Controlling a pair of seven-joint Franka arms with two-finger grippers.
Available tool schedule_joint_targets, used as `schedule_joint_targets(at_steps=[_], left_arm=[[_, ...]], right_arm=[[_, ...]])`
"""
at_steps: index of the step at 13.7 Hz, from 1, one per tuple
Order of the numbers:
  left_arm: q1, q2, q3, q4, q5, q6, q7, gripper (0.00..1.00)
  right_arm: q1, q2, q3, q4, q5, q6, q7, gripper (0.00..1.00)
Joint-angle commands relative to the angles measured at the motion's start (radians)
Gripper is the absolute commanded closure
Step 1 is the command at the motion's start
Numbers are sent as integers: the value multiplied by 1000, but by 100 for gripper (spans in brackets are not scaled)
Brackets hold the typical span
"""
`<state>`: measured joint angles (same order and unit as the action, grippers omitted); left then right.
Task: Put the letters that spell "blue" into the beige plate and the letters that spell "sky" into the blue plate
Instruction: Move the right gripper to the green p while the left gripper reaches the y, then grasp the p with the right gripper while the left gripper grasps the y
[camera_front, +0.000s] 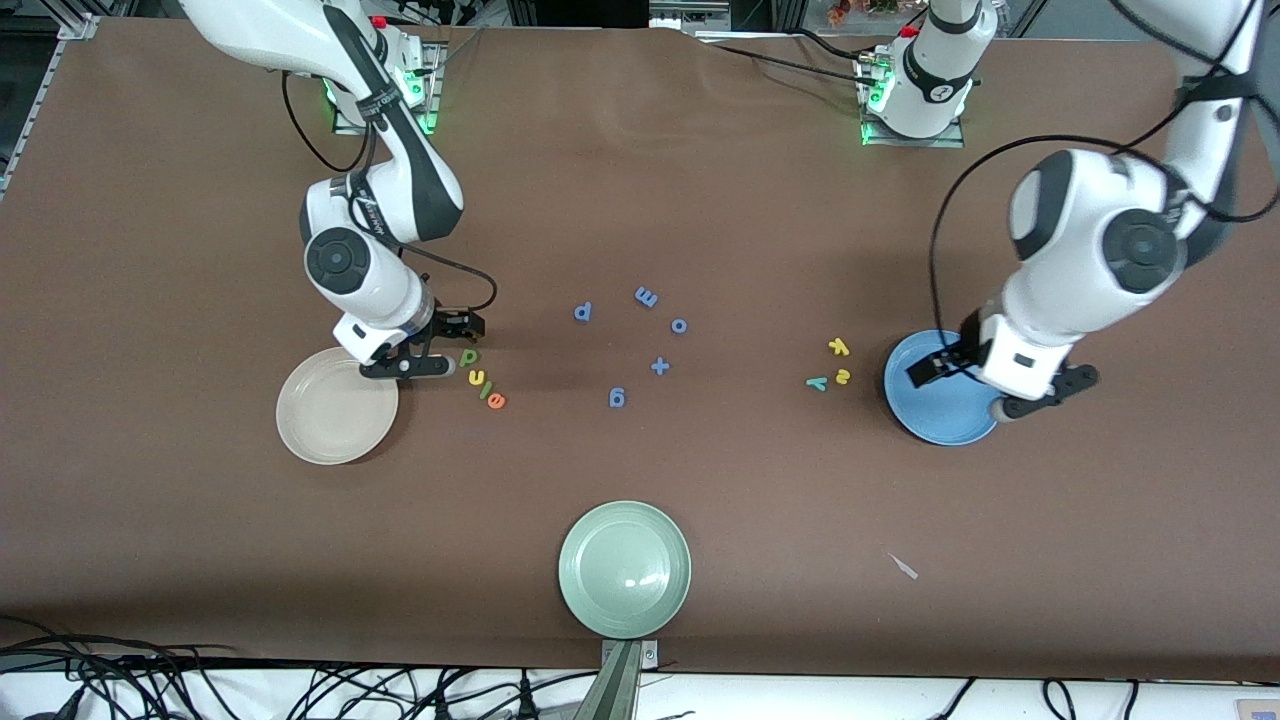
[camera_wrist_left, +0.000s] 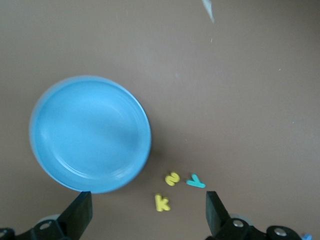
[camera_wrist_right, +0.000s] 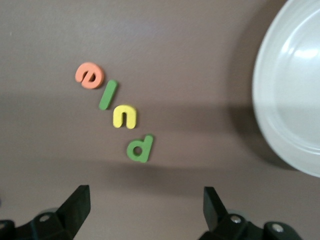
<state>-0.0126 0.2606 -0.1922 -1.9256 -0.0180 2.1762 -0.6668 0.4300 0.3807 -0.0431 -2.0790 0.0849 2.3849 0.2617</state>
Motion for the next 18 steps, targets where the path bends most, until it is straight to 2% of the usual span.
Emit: schedule_joint_targets(at_steps=[1, 3, 5, 7, 8, 10, 13, 16, 18], left_arm=[[-13, 21, -35, -52, -7, 46, -187, 0], [-47, 87, -38, -52, 44, 101, -327, 0], [-73, 144, -46, -53, 47, 152, -469, 8], [-93, 193, -46, -62, 47, 258, -679, 10], [-98, 216, -44, -72, 49, 308, -732, 10], [-98, 233, -44, -73, 49, 320, -784, 10], [-104, 249, -44, -75, 49, 320, -827, 20], [-135, 267, -38, -70, 56, 324, -894, 21], [-141, 287, -39, -69, 142, 326, -968, 25]], right_arm=[[9, -16, -1, -33, -4, 48, -28, 0], [9, 3, -3, -38, -4, 83, -65, 0], [9, 44, -3, -32, -4, 146, -67, 0], [9, 63, -3, -32, -4, 175, -79, 0], [9, 67, -3, -35, -4, 181, -79, 0], [9, 73, -3, -33, -4, 191, -81, 1], [7, 109, -4, -26, -4, 242, -82, 1], [9, 121, -4, -27, -4, 258, -82, 13], [9, 122, -4, -29, -4, 260, -81, 18]])
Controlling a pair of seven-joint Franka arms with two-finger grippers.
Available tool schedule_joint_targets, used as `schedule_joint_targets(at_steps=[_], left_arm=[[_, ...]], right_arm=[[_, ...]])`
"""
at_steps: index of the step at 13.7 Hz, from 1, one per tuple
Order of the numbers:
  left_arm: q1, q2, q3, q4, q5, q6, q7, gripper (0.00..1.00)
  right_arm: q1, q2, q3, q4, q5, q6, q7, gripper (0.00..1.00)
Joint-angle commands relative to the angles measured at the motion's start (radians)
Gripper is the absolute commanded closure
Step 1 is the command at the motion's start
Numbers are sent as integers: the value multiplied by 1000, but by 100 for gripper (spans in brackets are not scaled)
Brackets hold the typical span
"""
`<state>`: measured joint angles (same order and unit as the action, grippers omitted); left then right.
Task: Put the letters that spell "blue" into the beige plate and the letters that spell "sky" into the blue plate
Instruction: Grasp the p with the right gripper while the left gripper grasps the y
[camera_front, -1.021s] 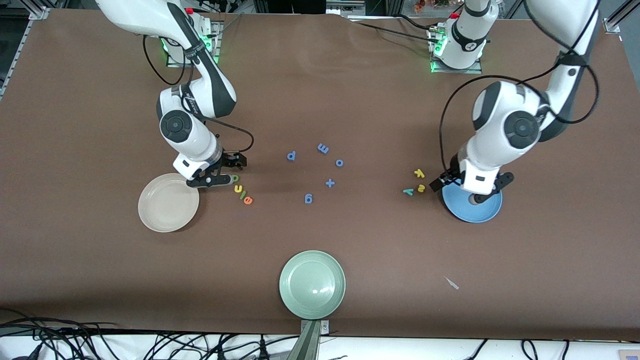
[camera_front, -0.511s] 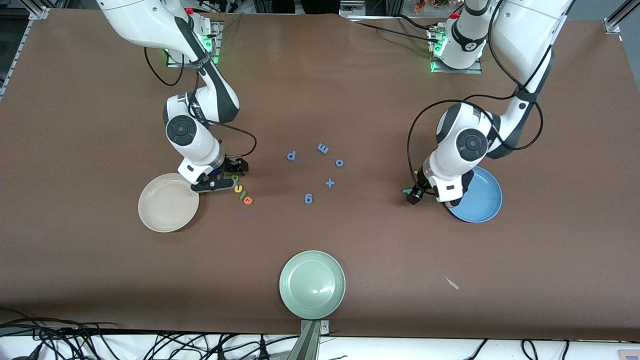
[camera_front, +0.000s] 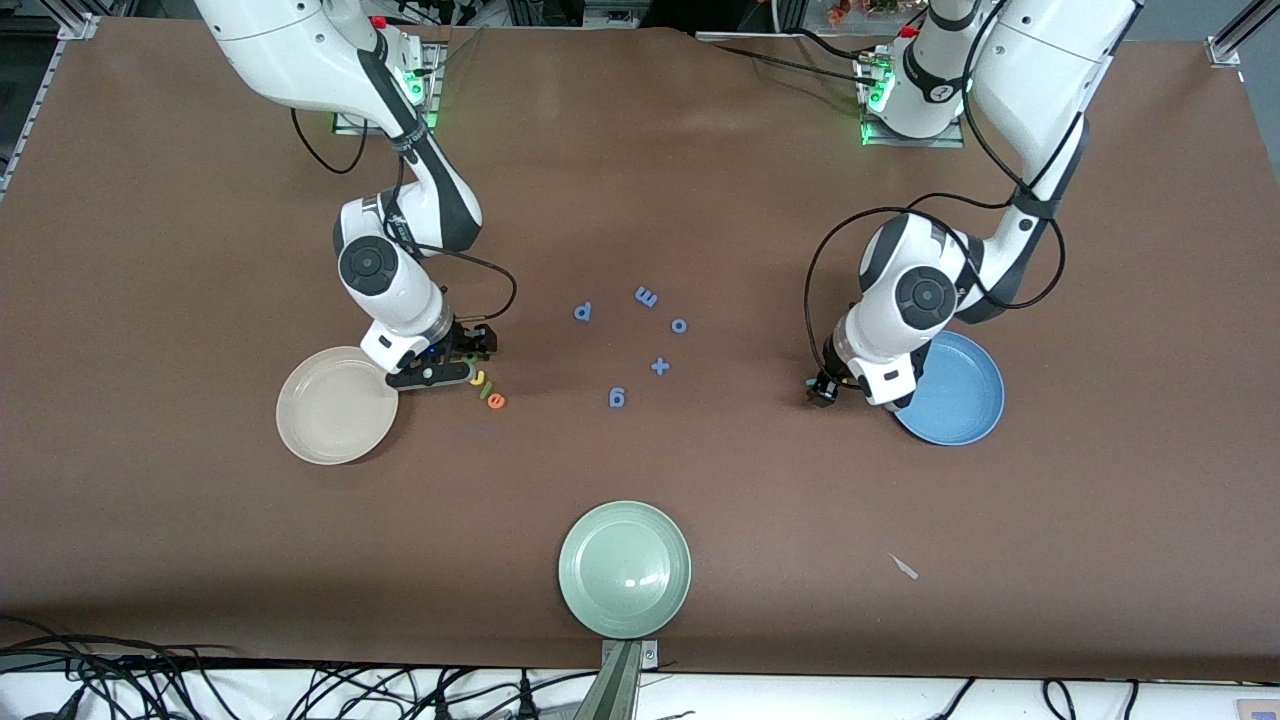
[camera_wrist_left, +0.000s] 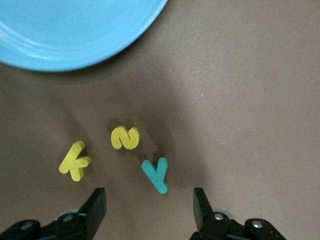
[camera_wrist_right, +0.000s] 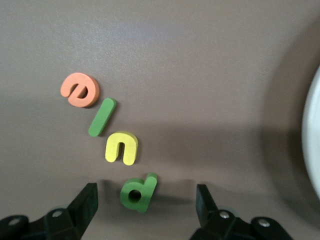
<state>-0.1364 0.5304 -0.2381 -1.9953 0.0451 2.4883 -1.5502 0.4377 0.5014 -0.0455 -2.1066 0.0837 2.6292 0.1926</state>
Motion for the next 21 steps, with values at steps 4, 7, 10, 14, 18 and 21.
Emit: schedule_joint_targets(at_steps=[4, 7, 10, 14, 18, 21], left_arm=[[-3, 23, 8, 7, 113, 14, -137, 36], [-3, 37, 10, 22, 113, 14, -154, 44], [-6, 62, 10, 65, 113, 15, -180, 46], [-6, 79, 11, 69, 116, 29, -191, 46], [-6, 82, 11, 66, 116, 29, -191, 47], [-5, 85, 13, 66, 116, 29, -192, 59]], right_arm=[[1, 2, -2, -4, -2, 15, -13, 44], [1, 0, -2, -6, -2, 14, -13, 62], [1, -9, -4, -4, -2, 8, -22, 69], [-2, -64, -48, 48, -2, -142, -108, 69], [-4, -86, -146, 160, -2, -337, -266, 69], [-11, -80, -224, 171, -2, -368, -433, 69]])
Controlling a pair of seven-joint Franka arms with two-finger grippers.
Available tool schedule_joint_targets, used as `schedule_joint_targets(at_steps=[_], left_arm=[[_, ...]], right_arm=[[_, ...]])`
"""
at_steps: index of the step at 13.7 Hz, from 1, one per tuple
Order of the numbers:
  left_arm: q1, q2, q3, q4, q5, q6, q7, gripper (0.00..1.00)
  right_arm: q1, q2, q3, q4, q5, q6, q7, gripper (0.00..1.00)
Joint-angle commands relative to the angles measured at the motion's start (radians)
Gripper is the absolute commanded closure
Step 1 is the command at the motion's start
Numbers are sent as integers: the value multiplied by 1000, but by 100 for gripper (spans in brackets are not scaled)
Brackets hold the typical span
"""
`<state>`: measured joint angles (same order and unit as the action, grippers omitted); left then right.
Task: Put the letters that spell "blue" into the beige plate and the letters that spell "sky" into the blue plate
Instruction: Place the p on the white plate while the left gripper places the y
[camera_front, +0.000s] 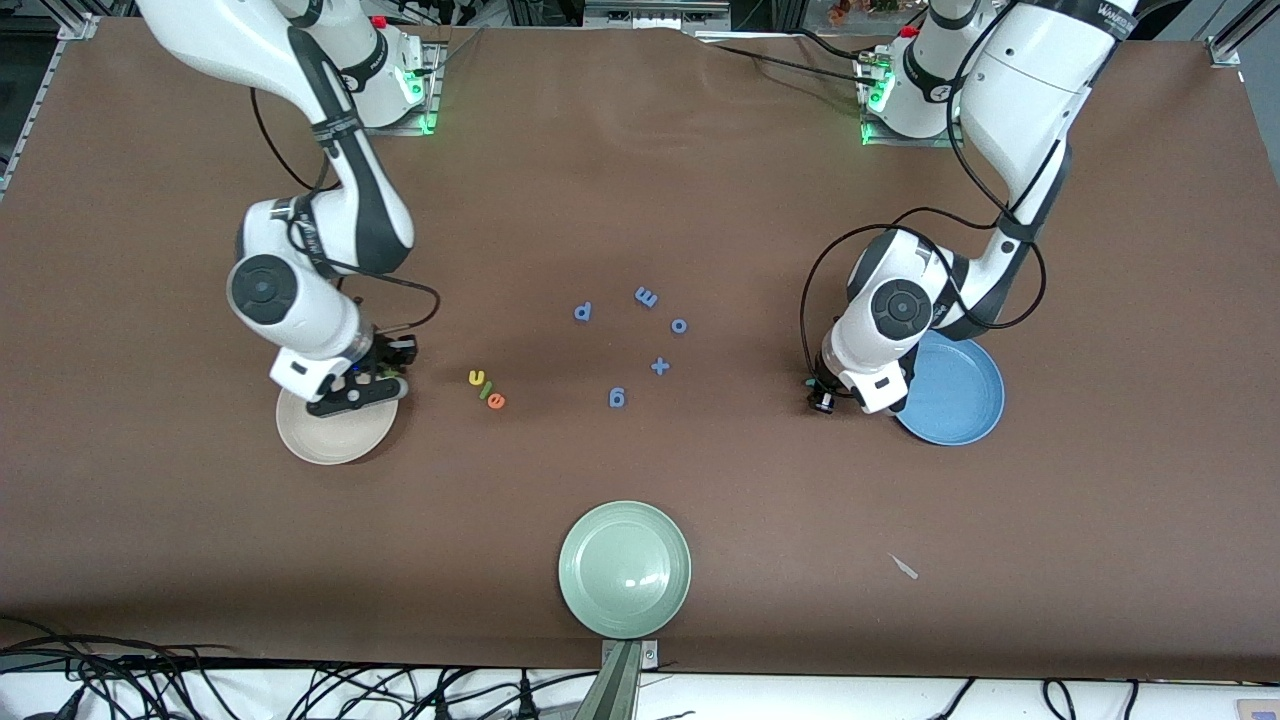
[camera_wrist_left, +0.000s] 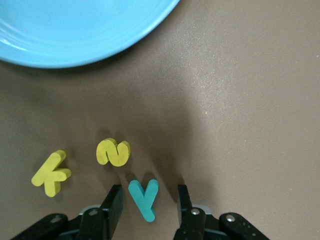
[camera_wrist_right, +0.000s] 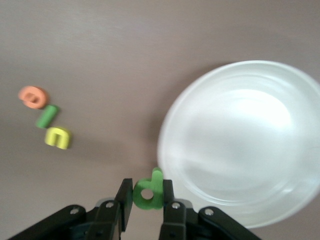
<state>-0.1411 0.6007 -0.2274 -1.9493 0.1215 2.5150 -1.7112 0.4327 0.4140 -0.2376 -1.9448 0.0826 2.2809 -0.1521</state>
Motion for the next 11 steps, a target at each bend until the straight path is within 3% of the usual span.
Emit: schedule_joint_targets(at_steps=[1, 2, 3, 5, 9, 11], left_arm=[[2, 14, 2, 20, 40, 2, -33, 65], [0, 13, 2, 20, 40, 1, -31, 68], [2, 13, 2, 20, 40, 1, -31, 77], [2, 10, 2, 21, 40, -1, -31, 100], [41, -38, 7, 46, 40, -31, -12, 100], [80, -44, 7, 108, 41, -132, 51, 100]], right_arm=[[-12, 11, -46, 9, 0, -17, -128, 68], [-23, 11, -49, 9, 2, -15, -153, 67], [-26, 11, -51, 9, 3, -15, -158, 61], [-25, 9, -49, 9, 12, -17, -144, 42], [12, 6, -28, 30, 22, -32, -17, 42], [23, 14, 21, 36, 23, -23, 99, 41]])
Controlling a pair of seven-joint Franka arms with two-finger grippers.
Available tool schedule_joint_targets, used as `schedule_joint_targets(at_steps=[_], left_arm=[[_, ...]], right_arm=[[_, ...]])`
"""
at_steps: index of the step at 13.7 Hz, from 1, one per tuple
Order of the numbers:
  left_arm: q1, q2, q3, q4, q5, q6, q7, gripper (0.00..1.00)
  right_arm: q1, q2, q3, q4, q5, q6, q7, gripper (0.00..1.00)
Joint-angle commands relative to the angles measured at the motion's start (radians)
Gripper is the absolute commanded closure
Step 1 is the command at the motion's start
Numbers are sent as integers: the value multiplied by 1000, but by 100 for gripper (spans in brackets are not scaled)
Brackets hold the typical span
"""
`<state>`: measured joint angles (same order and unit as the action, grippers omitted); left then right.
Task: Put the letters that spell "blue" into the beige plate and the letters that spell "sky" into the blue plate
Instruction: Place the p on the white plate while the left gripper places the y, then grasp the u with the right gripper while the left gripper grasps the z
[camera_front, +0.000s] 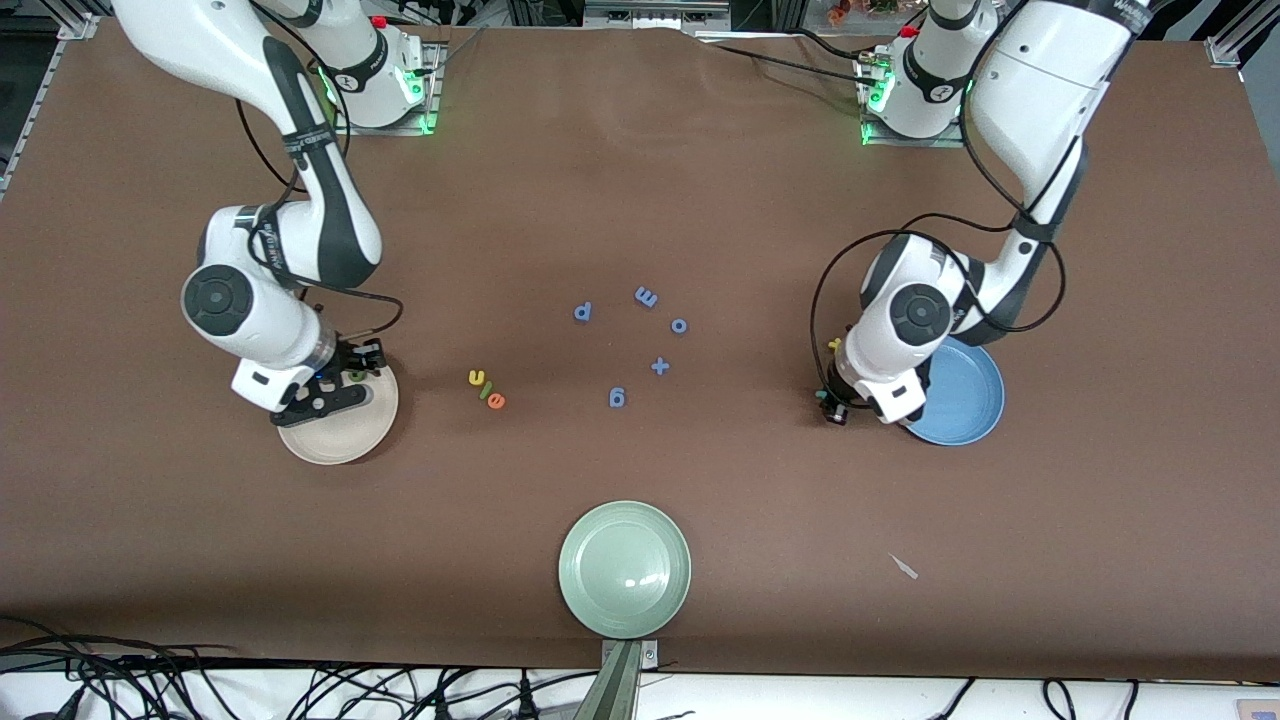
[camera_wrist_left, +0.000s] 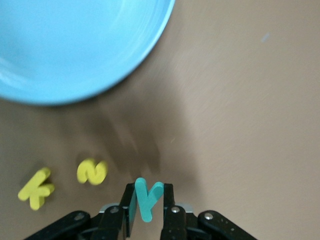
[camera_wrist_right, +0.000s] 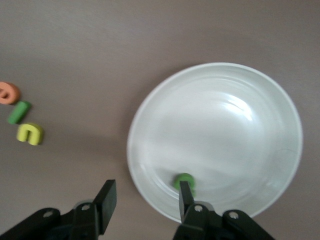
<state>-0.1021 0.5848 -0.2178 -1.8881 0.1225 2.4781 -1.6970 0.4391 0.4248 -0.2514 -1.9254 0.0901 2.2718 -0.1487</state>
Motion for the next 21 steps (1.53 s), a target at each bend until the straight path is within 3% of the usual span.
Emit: schedule_joint_targets(at_steps=[1, 5, 6, 15, 16, 17, 18, 19, 21], left_arm=[[56, -29, -3, 73, 40, -149, 68, 100], [136, -42, 0, 58, 45, -186, 221, 100], [159, -43, 0, 52, 45, -188, 249, 100], [223, -52, -3, -45, 120, -185, 321, 100], [226, -52, -3, -46, 123, -186, 321, 89], [226, -52, -3, -46, 123, -186, 324, 63], [228, -52, -3, -45, 123, -188, 344, 48], [231, -56, -3, -40, 123, -191, 368, 39], [237, -60, -9, -3, 114, -235, 376, 35]], right_arm=[[17, 6, 70, 19, 16, -8, 159, 41], [18, 55, 153, 17, 16, 81, 337, 39], [27, 64, 156, 16, 16, 98, 351, 36], [63, 137, 156, -6, 16, 176, 443, 35], [61, 140, 156, -14, 14, 187, 443, 36], [59, 144, 156, -23, 16, 199, 443, 36], [59, 144, 156, -26, 16, 207, 443, 36], [61, 146, 156, -26, 16, 207, 445, 36], [61, 153, 156, -26, 16, 210, 445, 36]])
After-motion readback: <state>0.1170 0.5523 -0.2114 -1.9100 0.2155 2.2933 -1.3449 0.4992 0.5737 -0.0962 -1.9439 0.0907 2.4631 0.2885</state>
